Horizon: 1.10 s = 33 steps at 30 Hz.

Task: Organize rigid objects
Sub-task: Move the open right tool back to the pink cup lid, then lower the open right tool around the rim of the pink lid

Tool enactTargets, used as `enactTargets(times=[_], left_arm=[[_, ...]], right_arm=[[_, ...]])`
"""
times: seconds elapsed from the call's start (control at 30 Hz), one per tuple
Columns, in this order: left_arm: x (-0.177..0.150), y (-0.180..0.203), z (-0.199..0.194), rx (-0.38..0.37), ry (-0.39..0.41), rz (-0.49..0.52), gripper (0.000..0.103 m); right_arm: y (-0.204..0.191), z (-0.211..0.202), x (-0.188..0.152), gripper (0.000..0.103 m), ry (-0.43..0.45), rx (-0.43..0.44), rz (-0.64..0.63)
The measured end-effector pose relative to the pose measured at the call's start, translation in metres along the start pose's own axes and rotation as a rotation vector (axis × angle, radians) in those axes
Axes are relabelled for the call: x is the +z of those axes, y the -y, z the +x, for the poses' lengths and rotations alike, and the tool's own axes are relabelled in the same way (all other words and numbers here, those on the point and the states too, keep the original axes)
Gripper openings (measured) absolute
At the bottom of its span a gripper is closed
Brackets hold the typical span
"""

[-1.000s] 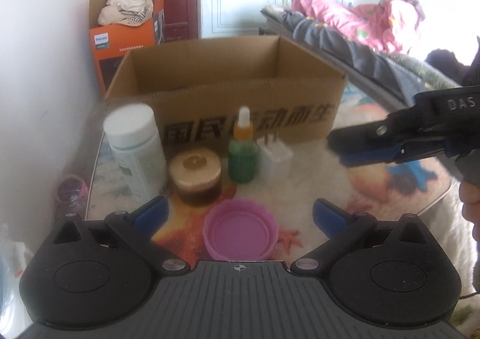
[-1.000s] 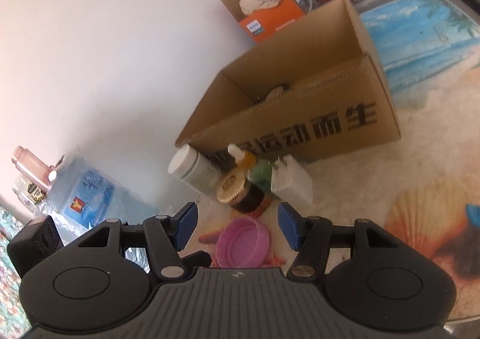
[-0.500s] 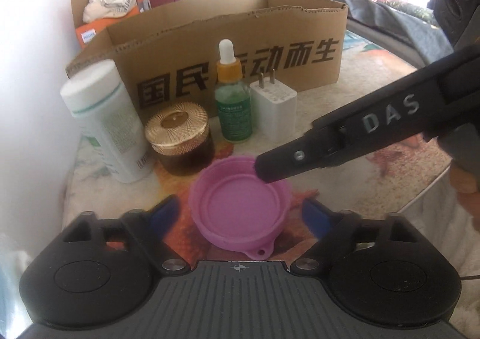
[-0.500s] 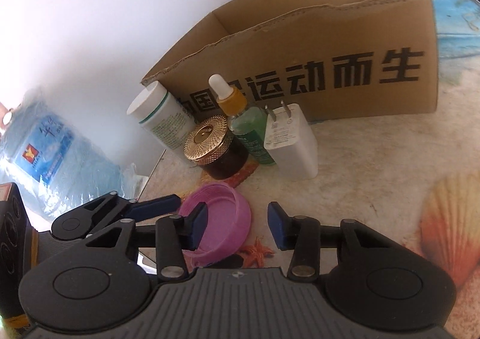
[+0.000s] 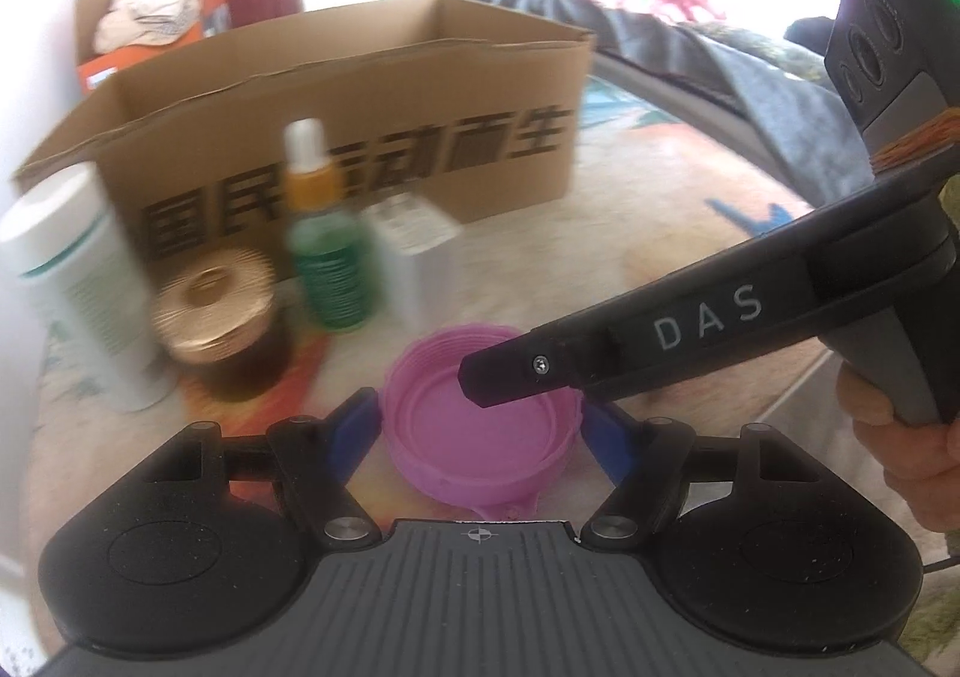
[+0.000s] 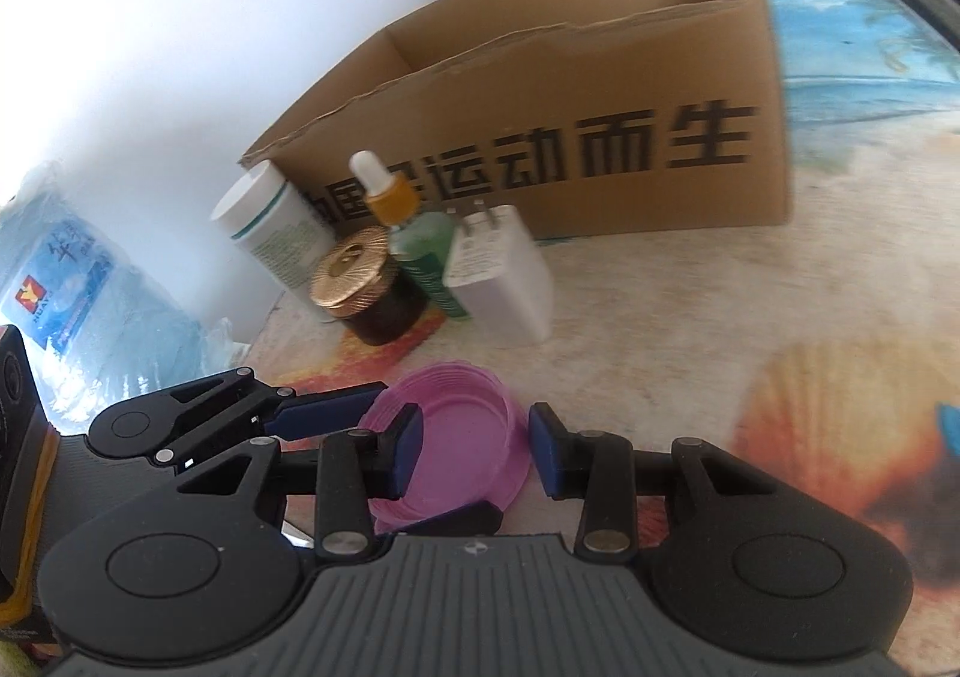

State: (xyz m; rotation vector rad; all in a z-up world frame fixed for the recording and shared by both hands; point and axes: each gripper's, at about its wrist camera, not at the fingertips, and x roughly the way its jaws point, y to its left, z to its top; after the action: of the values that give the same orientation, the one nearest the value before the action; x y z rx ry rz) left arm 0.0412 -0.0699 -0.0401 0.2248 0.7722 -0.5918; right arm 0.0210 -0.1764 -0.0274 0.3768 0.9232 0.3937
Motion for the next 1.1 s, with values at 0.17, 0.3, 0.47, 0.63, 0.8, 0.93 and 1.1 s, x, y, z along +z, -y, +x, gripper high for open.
enactTargets(times=[0.17, 0.3, 0.47, 0.63, 0.8, 0.93, 1.1], left_arm=[[0.006, 0.016, 0.009, -0.01, -0.005, 0.052, 0.074], [0.007, 0.017, 0.015, 0.004, -0.028, 0.061, 0.076], [0.006, 0.01, 0.018, 0.009, -0.047, 0.026, 0.087], [0.003, 0.002, 0.023, 0.014, -0.049, -0.012, 0.102], [0.001, -0.001, 0.023, 0.006, -0.026, -0.009, 0.103], [-0.001, -0.005, 0.022, -0.001, -0.008, -0.016, 0.103], [-0.004, -0.007, 0.019, -0.005, -0.004, -0.008, 0.103]], right_arm=[[0.013, -0.01, -0.006, 0.041, 0.021, -0.037, 0.026], [0.019, -0.011, -0.006, 0.046, 0.025, -0.016, 0.047], [0.028, -0.01, -0.006, 0.064, 0.024, 0.069, 0.102], [0.032, -0.01, -0.005, 0.095, 0.028, 0.142, 0.141], [0.036, -0.014, -0.005, 0.103, 0.041, 0.155, 0.153], [0.041, -0.015, -0.005, 0.103, 0.05, 0.177, 0.194], [0.041, -0.015, -0.005, 0.103, 0.054, 0.172, 0.202]])
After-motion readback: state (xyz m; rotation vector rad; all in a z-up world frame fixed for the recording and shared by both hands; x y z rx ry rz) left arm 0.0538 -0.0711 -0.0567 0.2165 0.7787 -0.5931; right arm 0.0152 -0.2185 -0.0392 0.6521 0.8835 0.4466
